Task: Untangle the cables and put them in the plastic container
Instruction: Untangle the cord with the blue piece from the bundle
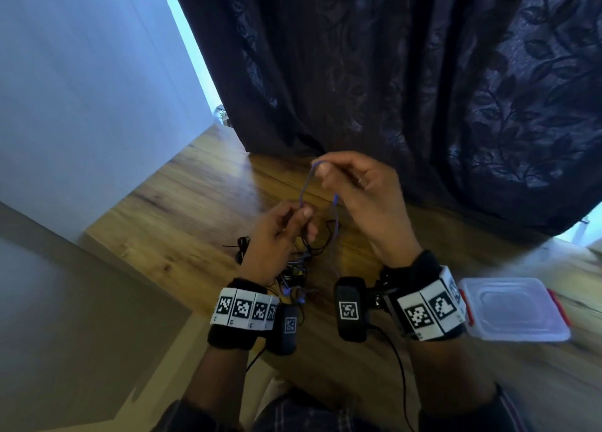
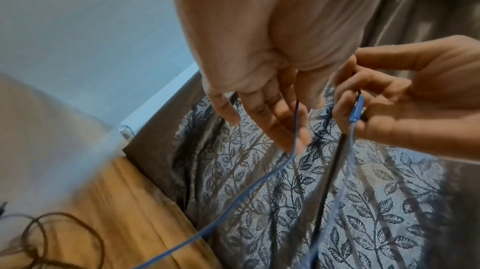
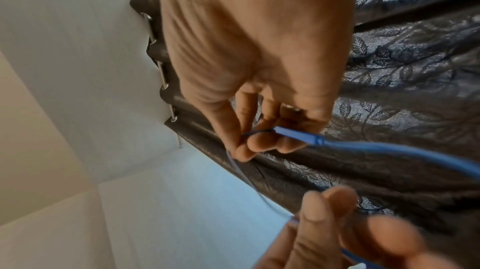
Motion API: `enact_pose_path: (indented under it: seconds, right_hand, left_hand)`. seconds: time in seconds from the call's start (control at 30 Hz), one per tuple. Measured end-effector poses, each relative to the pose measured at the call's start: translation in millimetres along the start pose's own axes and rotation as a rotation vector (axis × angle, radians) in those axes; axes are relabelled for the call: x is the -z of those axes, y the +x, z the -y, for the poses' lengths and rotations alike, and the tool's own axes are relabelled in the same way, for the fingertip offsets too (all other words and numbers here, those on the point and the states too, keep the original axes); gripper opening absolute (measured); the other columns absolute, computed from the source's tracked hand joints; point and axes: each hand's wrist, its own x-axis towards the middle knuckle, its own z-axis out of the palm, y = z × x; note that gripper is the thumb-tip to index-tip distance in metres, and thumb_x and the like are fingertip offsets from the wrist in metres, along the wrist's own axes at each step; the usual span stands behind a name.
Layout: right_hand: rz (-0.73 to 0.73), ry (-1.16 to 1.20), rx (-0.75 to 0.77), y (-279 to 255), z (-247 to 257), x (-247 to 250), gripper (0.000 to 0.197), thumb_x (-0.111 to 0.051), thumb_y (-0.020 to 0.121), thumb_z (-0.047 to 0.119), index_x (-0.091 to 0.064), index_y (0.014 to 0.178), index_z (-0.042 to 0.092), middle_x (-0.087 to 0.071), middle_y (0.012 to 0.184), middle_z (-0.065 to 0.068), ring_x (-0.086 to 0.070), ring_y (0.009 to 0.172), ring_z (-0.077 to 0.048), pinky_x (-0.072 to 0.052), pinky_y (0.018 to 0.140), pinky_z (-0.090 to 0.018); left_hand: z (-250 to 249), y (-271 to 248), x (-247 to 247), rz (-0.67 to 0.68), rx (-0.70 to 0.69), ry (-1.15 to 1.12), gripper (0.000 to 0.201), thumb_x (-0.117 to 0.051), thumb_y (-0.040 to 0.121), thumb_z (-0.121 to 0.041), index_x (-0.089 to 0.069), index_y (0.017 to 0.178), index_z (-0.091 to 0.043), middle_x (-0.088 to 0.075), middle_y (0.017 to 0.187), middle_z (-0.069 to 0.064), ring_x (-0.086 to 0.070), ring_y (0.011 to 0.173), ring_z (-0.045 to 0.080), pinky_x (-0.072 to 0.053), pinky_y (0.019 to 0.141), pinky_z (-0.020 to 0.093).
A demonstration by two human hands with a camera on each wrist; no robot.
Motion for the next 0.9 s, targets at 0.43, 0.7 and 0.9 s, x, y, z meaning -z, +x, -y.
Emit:
enact_pose_path:
  seconds: [0.43, 0.7, 0.9]
  right_hand:
    - [0.224, -0.695, 0.02, -11.7, -47.9, -10.1, 0.049, -0.067, 0.093, 0.033, -0.052, 0.139, 0.041, -0.048, 0.143, 0.017, -0.036, 0.137, -0.011, -0.019, 0.115, -0.04]
    - [-0.004, -0.692, 0.178, -4.0, -50.6, -16.7, 0.01, -0.069, 0.091, 0.026, -0.076, 0.091, 0.032, -0.071, 0.088, 0.018, -0.061, 0.095, -0.008, -0.037, 0.098, -0.047]
    - [-0.434, -0.56, 0.155, 2.6, -53.9, 20.3, 0.014, -0.064, 0.09, 0.024, -0.077, 0.095, 0.021, -0.071, 0.092, 0.011, -0.067, 0.092, -0.02, -0.05, 0.089, -0.055]
  left_hand:
    - [-11.9, -5.6, 26.8, -0.152, -0.097, 0.408, 0.016, -0.063, 0.097, -0.026, -0.075, 0.101, -0.017, -0.071, 0.085, -0.011, -0.062, 0.073, 0.001, -0.05, 0.067, 0.023]
    - [-15.3, -15.1, 38.8, -0.154, 0.018, 0.33, 0.017, -0.064, 0.095, -0.03, -0.071, 0.085, -0.018, -0.058, 0.056, -0.014, -0.05, 0.049, 0.002, -0.04, 0.049, 0.017]
    - [3.1, -27.3, 73.7, -0.224, 0.078, 0.322, 0.019, -0.067, 0.093, -0.023, -0.073, 0.083, -0.007, -0.071, 0.073, 0.014, -0.064, 0.063, 0.016, -0.044, 0.055, 0.012]
